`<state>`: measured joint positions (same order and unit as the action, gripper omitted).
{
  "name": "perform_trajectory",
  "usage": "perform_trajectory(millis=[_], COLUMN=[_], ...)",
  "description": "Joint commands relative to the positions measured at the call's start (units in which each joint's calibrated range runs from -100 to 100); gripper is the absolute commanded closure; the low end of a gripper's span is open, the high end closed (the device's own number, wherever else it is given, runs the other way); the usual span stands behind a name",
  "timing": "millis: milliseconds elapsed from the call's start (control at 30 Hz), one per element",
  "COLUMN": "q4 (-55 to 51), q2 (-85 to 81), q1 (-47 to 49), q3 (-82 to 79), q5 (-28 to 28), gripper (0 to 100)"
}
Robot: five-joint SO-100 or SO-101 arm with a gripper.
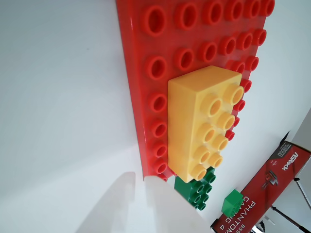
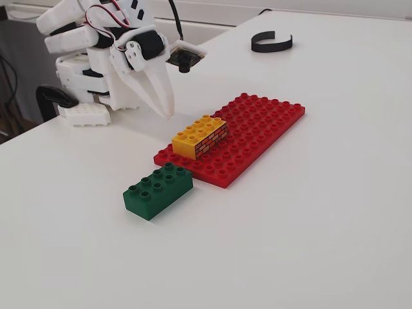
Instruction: Grab the loose lego brick and stack it on top of the fixed one.
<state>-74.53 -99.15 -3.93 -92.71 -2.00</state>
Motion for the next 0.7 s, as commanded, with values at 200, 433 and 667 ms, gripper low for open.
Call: perform_trajectory(millis=[200,433,667], q4=[-0.41,-0.41,-0.41], q2=[-0.26,-0.26,-0.26], q1=[-0.45,-0.52,-0.59], q3=[-0.05,-0.05,-0.05], q5=[-0.25,0.07,0.07], gripper=[99,99,99])
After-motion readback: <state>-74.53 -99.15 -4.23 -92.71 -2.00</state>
